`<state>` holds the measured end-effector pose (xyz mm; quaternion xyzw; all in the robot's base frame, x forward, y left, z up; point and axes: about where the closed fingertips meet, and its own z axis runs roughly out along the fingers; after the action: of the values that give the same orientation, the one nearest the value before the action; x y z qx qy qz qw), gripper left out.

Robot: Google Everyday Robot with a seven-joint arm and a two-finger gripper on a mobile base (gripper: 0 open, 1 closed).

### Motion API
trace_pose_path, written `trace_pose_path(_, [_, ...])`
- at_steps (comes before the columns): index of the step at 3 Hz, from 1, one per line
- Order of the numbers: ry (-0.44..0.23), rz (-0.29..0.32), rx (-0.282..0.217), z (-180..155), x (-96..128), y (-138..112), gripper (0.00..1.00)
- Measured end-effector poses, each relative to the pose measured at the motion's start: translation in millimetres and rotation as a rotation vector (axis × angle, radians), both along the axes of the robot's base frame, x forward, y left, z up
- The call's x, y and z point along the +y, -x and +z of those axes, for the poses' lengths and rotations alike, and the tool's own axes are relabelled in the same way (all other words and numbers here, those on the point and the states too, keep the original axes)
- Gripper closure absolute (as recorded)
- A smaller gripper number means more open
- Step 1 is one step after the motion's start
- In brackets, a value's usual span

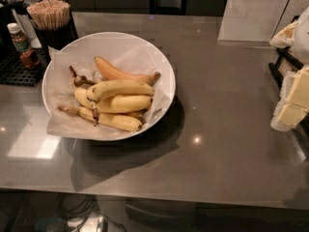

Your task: Pick banana from white bowl

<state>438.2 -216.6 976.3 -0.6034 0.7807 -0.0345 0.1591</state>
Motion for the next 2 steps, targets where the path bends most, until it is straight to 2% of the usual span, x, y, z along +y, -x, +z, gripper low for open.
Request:
trace_pose_path(1, [0.001,0.004,-0.006,2,1,-1,0.00])
trace_pose_path(2, [-0.003,0.095,-0.034,17,23,-7,0.00])
